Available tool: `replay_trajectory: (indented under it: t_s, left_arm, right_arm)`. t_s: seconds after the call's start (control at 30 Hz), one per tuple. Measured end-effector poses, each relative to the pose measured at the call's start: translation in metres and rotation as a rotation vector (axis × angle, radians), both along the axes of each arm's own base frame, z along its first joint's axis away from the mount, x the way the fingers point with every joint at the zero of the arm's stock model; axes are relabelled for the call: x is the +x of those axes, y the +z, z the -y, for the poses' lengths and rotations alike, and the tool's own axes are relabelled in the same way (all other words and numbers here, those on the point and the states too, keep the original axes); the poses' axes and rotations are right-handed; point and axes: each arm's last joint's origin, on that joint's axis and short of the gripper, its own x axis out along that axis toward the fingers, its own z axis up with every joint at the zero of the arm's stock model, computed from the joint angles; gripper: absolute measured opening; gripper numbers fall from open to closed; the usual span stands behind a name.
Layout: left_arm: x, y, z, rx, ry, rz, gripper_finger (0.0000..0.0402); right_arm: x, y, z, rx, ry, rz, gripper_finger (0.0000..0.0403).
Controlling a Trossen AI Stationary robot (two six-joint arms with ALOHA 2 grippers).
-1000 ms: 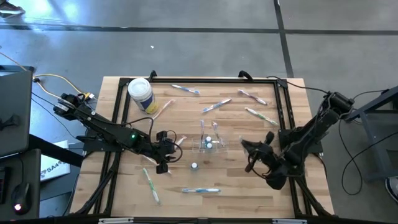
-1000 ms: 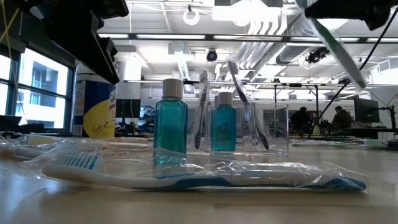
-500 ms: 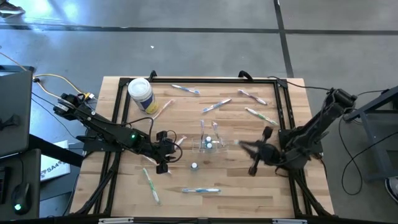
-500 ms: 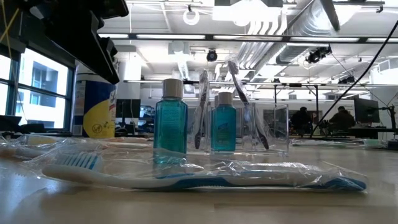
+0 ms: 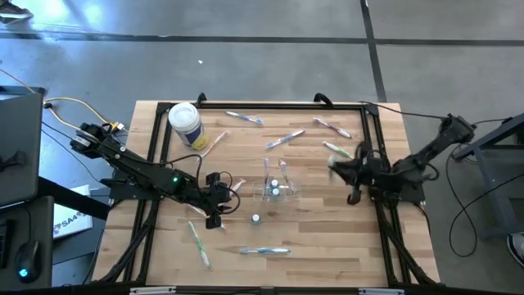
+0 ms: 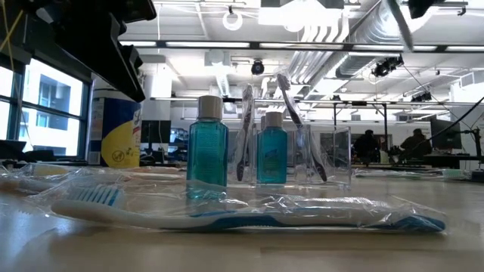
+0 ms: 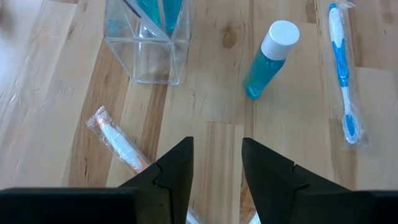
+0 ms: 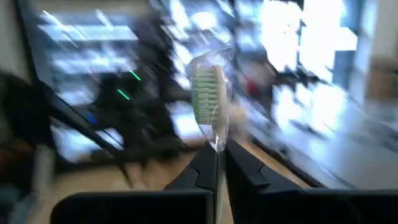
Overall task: Pick & Place toothbrushing station
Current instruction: Put the bottom right green toothbrush into the transparent organizer
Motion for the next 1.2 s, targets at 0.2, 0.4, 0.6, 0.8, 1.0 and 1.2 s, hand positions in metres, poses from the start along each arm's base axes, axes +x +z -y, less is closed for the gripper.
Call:
replay_trajectory:
  t_s: [0.2,0.4,0.6,0.8,1.0,1.2]
  left_arm:
    - [0.000,0.000,0.000,0.000,0.000,0.000,0.0136]
    - [0.000,0.000,0.000,0.000,0.000,0.001,0.0136]
    - [0.003,0.003,0.001,-0.045,0.035,0.044,0.0136]
    - [0.007,0.007,0.004,-0.086,0.000,0.091,0.0136]
    - [0.006,0.007,0.004,-0.080,-0.003,0.086,0.0136]
    - [0.006,0.007,0.004,-0.085,-0.007,0.084,0.0136]
  right_arm:
    - [0.003,-0.041,0.018,-0.005,0.136,0.304,0.0006]
    - [0.020,-0.061,0.027,0.051,0.202,0.319,0.0006]
    - [0.050,-0.069,0.029,0.039,0.171,0.273,0.0006]
    - [0.077,-0.090,0.031,0.056,0.156,0.171,0.0006]
    - [0.092,-0.103,0.030,0.065,0.103,0.109,0.0006]
    - [0.099,-0.115,0.032,0.133,0.083,0.069,0.0006]
